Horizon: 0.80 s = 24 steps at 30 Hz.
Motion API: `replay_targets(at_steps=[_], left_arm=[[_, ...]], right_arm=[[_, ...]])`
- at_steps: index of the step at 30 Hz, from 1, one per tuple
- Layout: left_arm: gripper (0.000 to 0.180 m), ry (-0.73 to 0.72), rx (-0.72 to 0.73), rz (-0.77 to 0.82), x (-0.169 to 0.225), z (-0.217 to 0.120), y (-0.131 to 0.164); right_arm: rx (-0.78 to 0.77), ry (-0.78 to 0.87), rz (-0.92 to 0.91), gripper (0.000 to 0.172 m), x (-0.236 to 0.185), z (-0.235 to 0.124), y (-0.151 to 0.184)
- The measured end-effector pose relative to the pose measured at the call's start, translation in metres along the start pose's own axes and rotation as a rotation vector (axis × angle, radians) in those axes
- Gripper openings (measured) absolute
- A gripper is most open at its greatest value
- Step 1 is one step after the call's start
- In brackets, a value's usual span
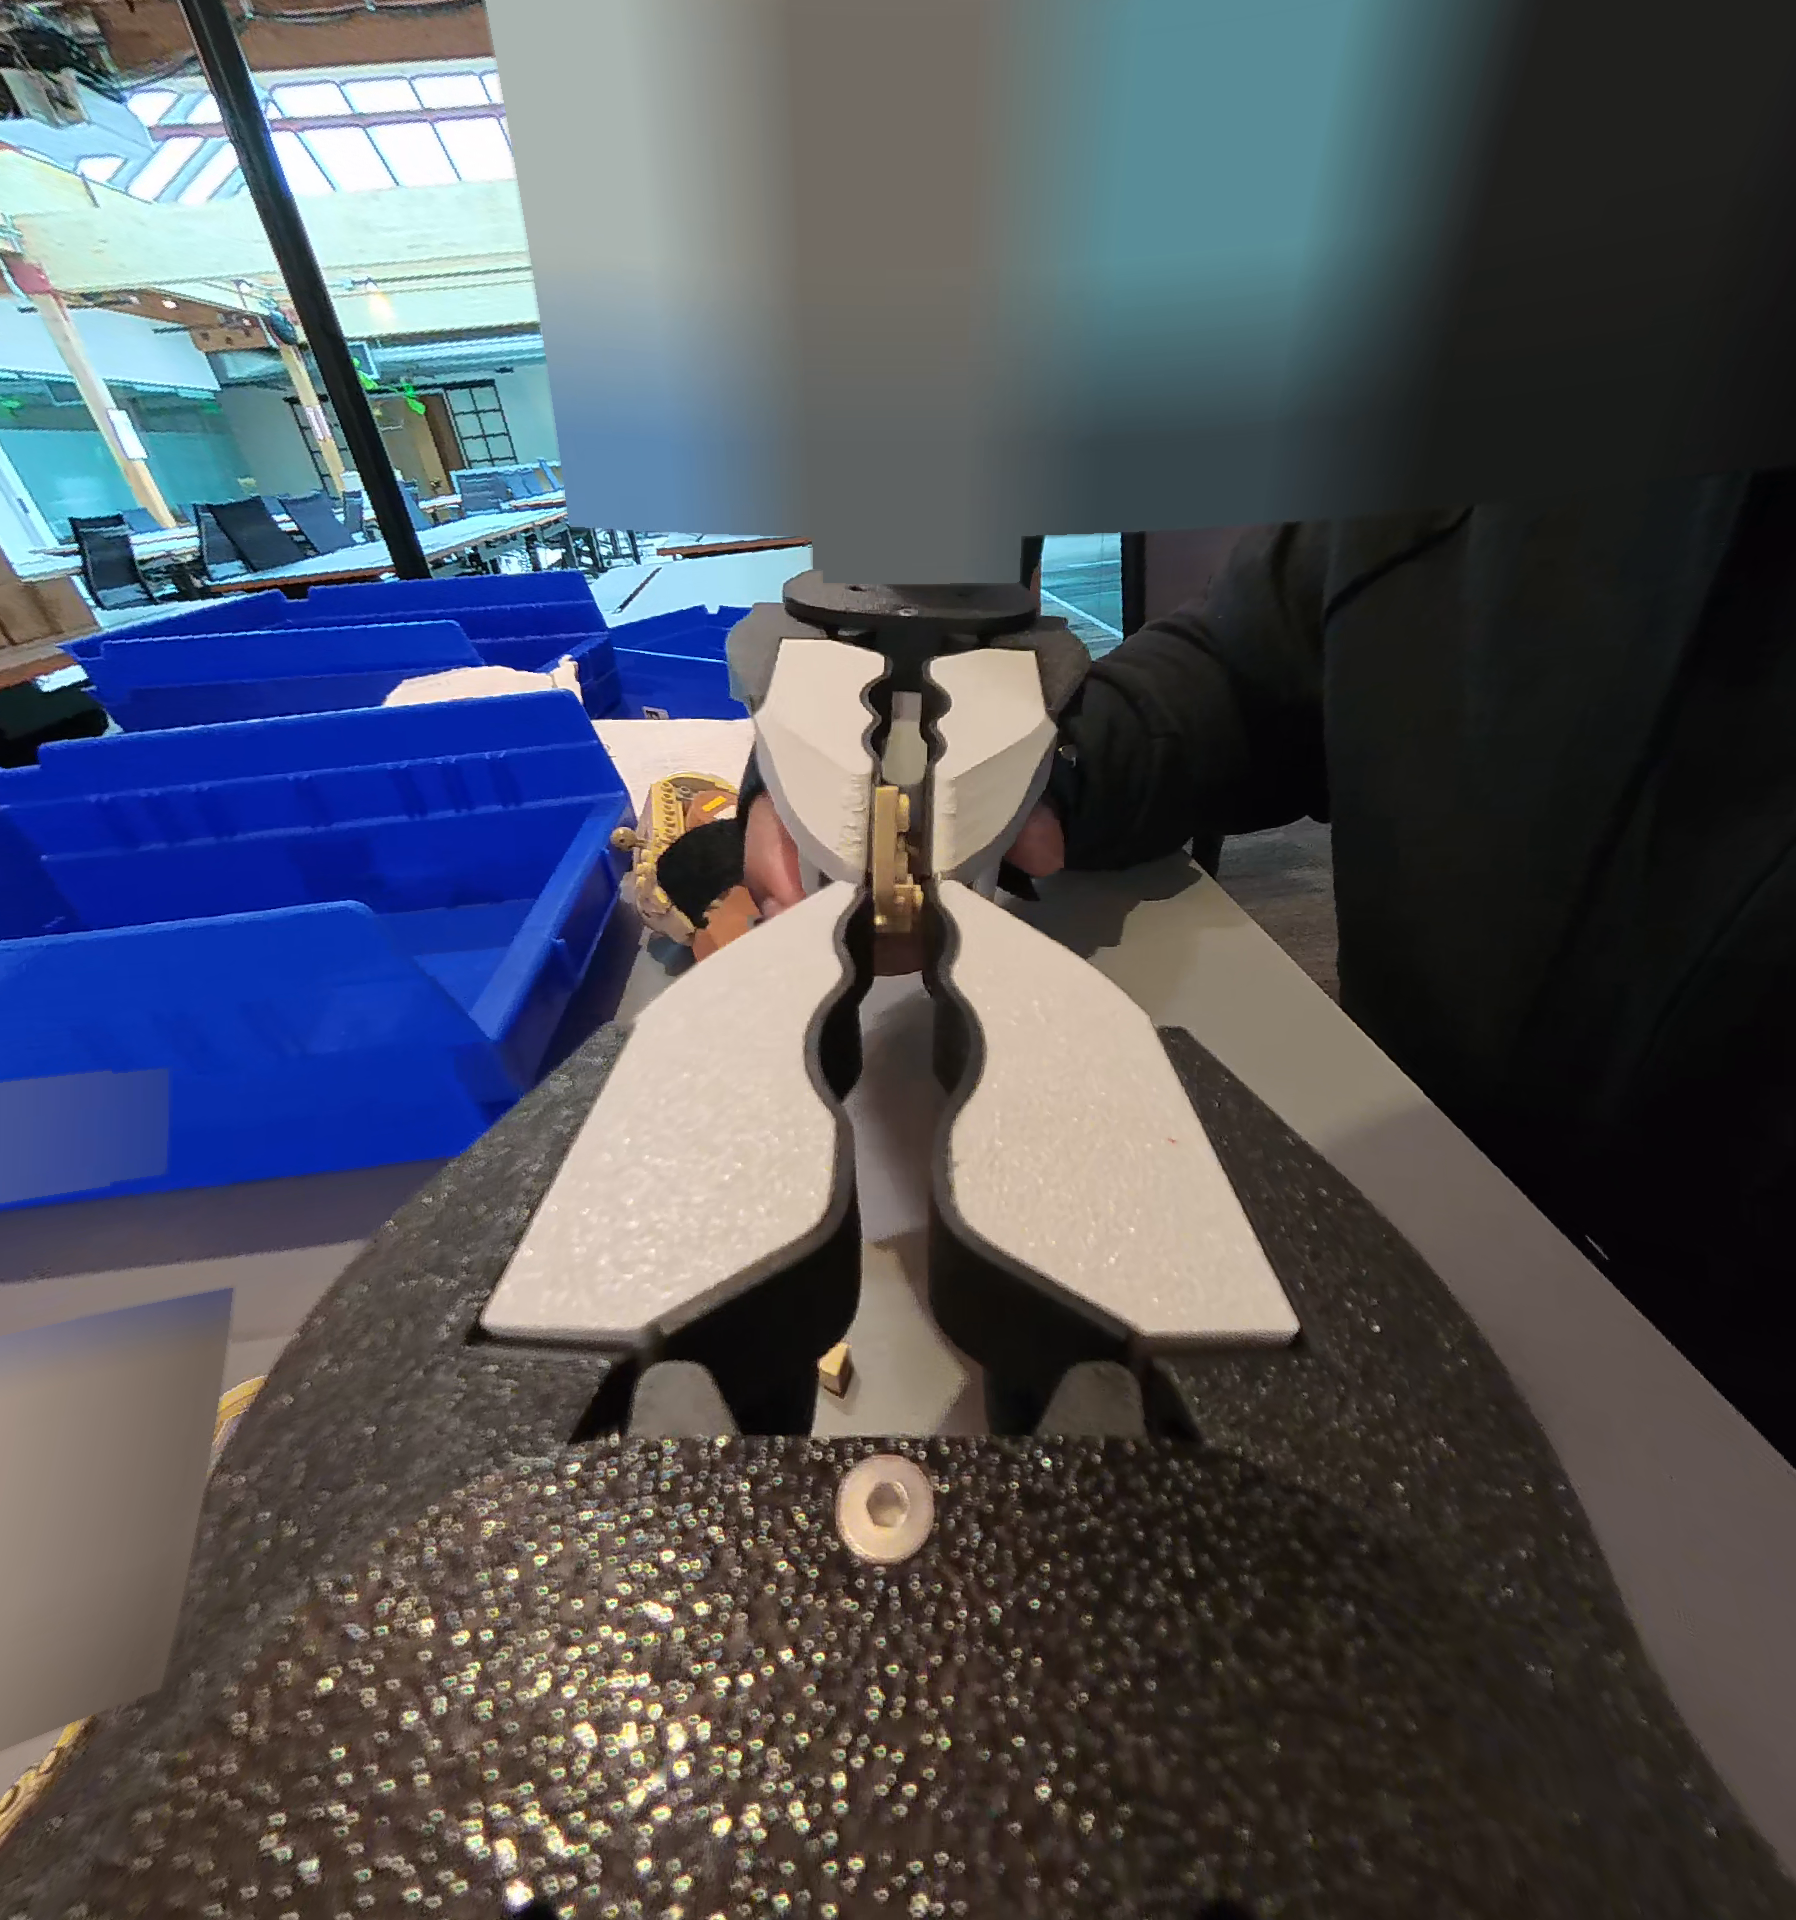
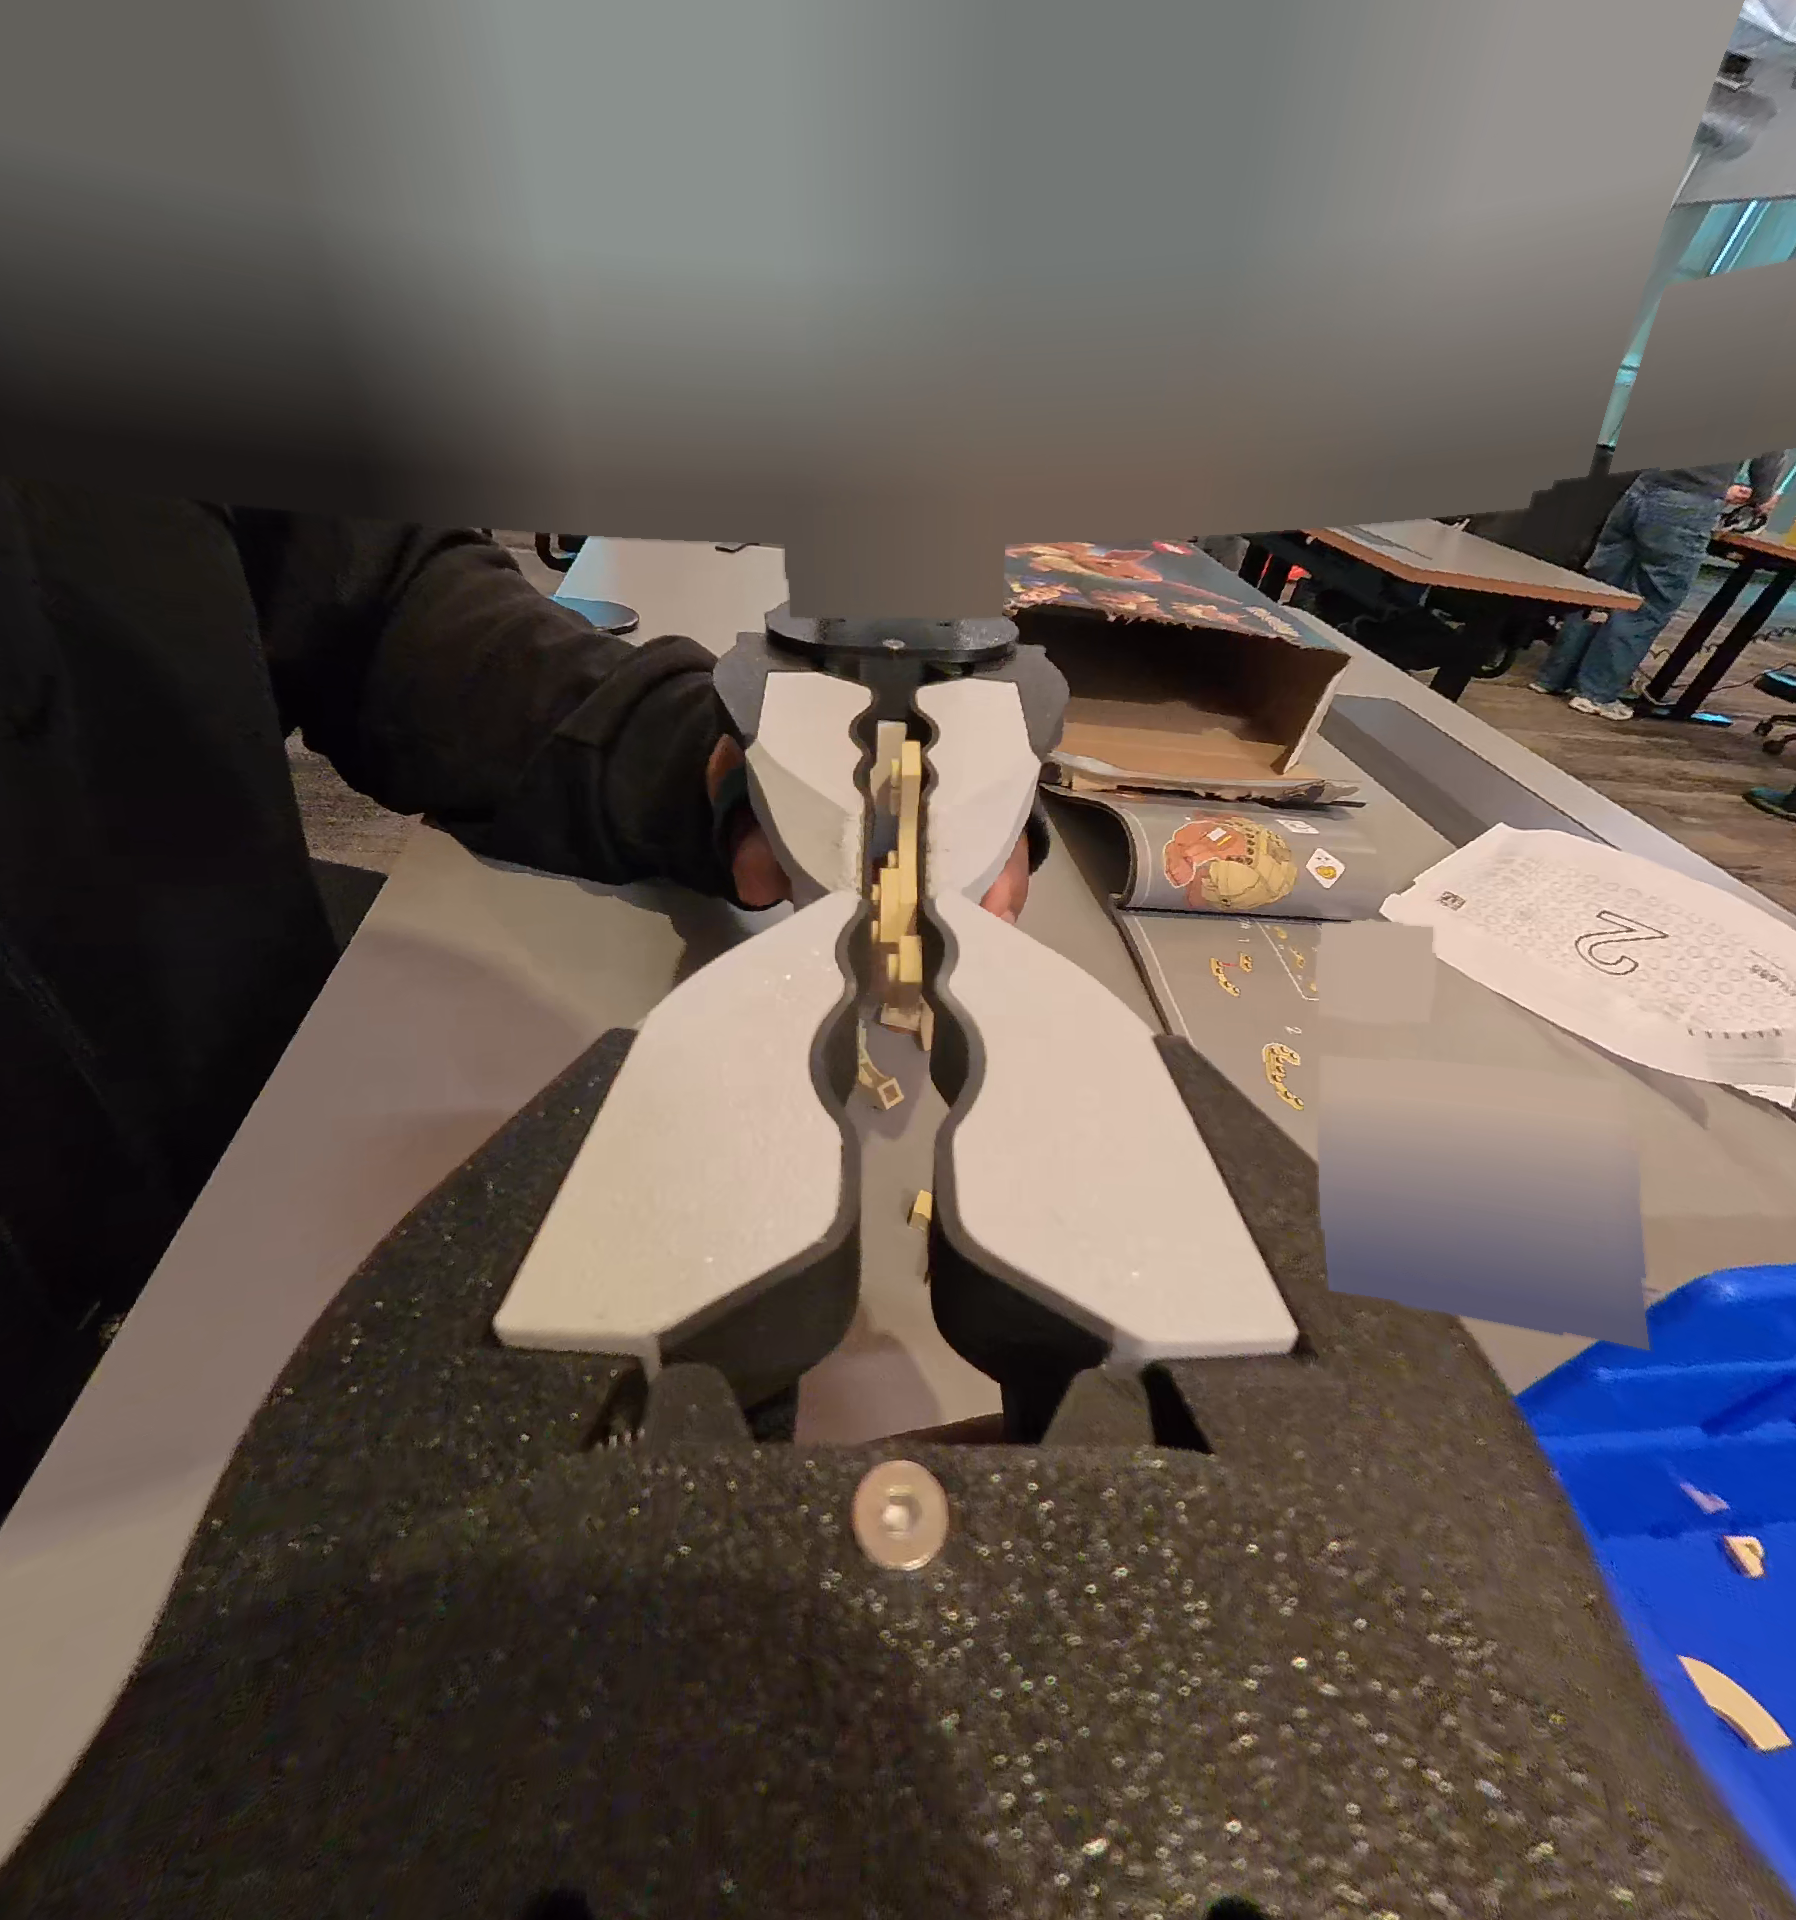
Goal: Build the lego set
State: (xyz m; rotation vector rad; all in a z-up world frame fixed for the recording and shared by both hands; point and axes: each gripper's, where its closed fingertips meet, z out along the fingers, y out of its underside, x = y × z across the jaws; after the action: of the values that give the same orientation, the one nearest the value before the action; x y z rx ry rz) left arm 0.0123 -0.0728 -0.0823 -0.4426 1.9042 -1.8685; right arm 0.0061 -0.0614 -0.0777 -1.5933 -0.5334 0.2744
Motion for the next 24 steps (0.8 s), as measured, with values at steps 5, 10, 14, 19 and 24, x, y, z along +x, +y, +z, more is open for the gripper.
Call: replay_targets(at_steps=[5, 10, 14, 19, 24], left_arm=[[0.008, 0.018, -0.002, -0.003, 0.002, 0.0, 0.001], [0.008, 0.028, 0.008, -0.017, 0.005, 0.0, -0.001], [0.008, 0.005, 0.002, -0.021, 0.002, 0.001, -0.001], [0.007, -0.032, 0.006, -0.176, -0.013, -0.002, 0.003], [0.007, -0.102, -0.039, -0.453, -0.035, -0.009, 0.016]], right_arm=[[0.003, -0.022, 0.008, 0.007, -0.003, 0.0, 0.0], [0.02, -0.043, 0.028, 0.007, -0.004, -0.001, -0.003], [0.024, -0.037, 0.053, 0.007, -0.001, -0.001, -0.002], [-0.02, 0.055, 0.047, 0.023, 0.017, -0.002, 0.007], [-0.078, 0.207, -0.087, 0.028, 0.039, -0.009, 0.017]])
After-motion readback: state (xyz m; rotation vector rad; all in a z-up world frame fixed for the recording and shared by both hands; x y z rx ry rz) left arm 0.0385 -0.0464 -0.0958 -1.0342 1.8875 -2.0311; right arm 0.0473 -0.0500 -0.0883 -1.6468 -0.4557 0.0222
